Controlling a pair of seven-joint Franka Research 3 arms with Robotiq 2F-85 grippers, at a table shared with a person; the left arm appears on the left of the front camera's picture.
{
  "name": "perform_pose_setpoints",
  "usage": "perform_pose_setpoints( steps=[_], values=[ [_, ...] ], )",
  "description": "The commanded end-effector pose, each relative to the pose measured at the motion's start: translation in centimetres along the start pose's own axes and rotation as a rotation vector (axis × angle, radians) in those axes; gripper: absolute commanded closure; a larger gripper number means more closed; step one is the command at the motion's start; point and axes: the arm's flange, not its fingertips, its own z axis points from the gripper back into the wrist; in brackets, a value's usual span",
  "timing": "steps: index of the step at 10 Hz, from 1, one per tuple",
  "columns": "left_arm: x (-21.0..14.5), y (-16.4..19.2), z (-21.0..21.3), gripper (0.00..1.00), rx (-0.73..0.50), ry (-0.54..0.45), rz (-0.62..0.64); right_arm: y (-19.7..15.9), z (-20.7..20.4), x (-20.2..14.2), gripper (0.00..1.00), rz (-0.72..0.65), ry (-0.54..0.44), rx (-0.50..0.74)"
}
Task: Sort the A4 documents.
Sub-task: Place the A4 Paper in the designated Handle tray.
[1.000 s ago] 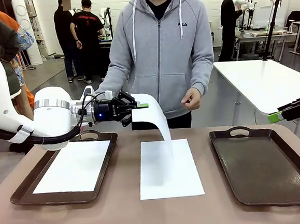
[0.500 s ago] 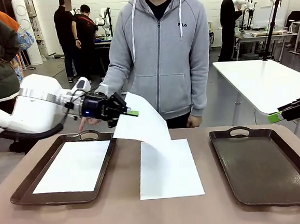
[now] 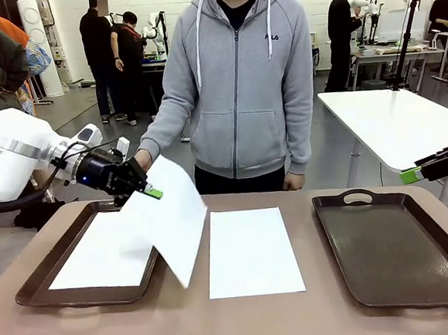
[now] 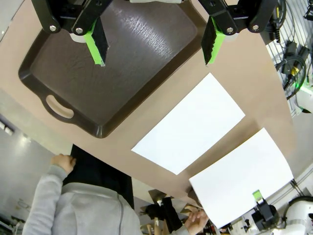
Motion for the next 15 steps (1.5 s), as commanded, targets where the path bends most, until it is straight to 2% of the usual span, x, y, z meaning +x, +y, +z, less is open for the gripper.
perform_pose_setpoints(
  steps=[1,3,6,9,12,15],
  values=[
    [0.5,2.3,0.7,0.99,0.029,0.048,0.021,-0.2,-0.4,0.0,0.00,0.007,-0.024,0.018],
    [0.4,4.9,3.0,0.99,0.109,0.032,0.066,-0.2,-0.4,0.0,0.00,0.007,-0.024,0.018],
    [-0.2,6.4,6.2,0.99,0.300,0.006,0.092,-0.2,-0.4,0.0,0.00,0.007,-0.024,0.018],
    [-0.7,7.3,7.4,0.99,0.456,-0.078,0.108,-0.2,-0.4,0.0,0.00,0.007,-0.024,0.018],
    [-0.5,8.5,8.9,0.99,0.542,-0.105,0.134,-0.2,-0.4,0.0,0.00,0.007,-0.024,0.018],
    [0.2,8.8,9.4,0.99,0.591,-0.081,0.122,-0.2,-0.4,0.0,0.00,0.007,-0.024,0.018]
  ],
)
